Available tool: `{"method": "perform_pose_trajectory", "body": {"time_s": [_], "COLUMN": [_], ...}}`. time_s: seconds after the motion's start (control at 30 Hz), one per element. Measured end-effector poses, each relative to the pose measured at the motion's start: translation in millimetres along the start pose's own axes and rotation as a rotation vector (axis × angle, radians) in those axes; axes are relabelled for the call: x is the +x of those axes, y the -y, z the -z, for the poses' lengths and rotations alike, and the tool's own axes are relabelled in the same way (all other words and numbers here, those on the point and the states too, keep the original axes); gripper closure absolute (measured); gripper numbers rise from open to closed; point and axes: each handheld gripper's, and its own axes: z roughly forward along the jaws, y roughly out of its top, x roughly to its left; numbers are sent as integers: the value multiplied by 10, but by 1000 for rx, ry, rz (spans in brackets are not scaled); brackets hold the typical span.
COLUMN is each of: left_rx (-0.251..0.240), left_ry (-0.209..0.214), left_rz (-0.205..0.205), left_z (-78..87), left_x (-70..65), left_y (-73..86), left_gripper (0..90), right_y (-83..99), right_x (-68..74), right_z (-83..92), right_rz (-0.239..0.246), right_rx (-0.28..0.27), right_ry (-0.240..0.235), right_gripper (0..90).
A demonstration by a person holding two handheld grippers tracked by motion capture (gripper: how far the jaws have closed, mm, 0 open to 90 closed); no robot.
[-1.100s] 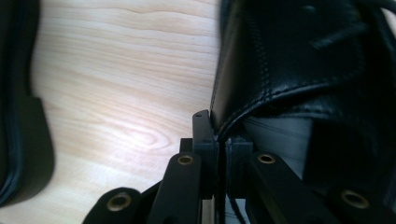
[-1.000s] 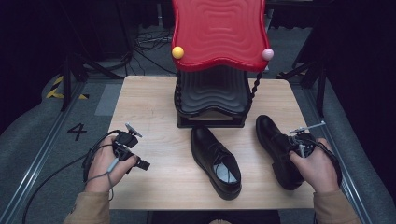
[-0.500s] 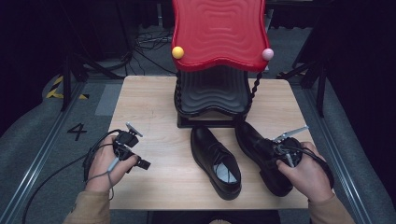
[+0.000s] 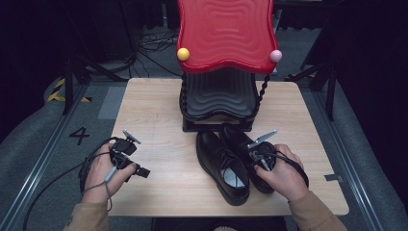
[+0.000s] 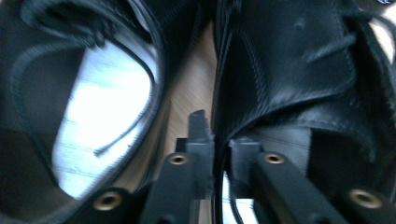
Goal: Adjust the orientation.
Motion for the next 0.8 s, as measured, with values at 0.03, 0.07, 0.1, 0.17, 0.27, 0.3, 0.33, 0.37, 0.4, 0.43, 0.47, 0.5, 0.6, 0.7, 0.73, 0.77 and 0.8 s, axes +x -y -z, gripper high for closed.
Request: {"method": "perform_pose_trajectory", "body": {"time_s": [0.03, 0.07, 0.1, 0.17, 0.27, 0.3, 0.33, 0.37, 0.4, 0.43, 0.47, 0.5, 0.6, 0.7, 0.73, 0.77, 0.8], "left_rx": [2, 6, 7, 6, 10, 7, 6, 9, 7, 11, 16, 16, 28, 25, 24, 25, 25], "left_ry": [-2, 0, 1, 2, 5, 4, 3, 5, 3, 5, 4, 4, 4, 4, 4, 4, 4], "left_rz": [-1, -3, -7, -7, -12, -11, -11, -13, -15, -19, -25, -21, -20, -18, -16, -18, -18], "left_z": [-2, -4, -9, -17, -21, -24, -28, -30, -38, -44, -55, -73, -85, -82, -82, -84, -84], "left_x": [0, 1, 1, -7, -9, -11, -13, -13, -20, -22, -24, -30, -18, -17, -20, -22, -22], "left_y": [-2, -6, -12, -28, -49, -53, -65, -77, -88, -94, -97, -94, -90, -93, -96, -98, -98], "left_gripper": [471, 468, 468, 467, 466, 465, 465, 464, 463, 464, 464, 464, 464, 463, 463, 463, 464], "right_y": [4, 13, 20, 36, 63, 76, 87, 108, 128, 148, 155, 157, 133, 98, 87, 75, 75], "right_x": [-5, -4, -8, -22, -59, -75, -82, -93, -99, -101, -98, -91, -62, -46, -49, -49, -49], "right_z": [3, 8, 14, 50, 151, 185, 206, 235, 252, 274, 291, 312, 355, 316, 286, 255, 255], "right_rz": [-8, -15, -21, -47, -124, -143, -151, -165, -186, -199, -205, -217, -239, -259, -262, -270, -270], "right_rx": [0, -6, -11, -30, -62, -68, -76, -97, -117, -135, -142, -149, -159, -141, -131, -122, -122], "right_ry": [-36, -46, -50, -57, -115, -139, -147, -152, -160, -172, -179, -185, -167, -138, -135, -137, -137], "right_gripper": [719, 701, 684, 655, 568, 545, 523, 492, 474, 453, 436, 423, 379, 363, 364, 366, 366]}}
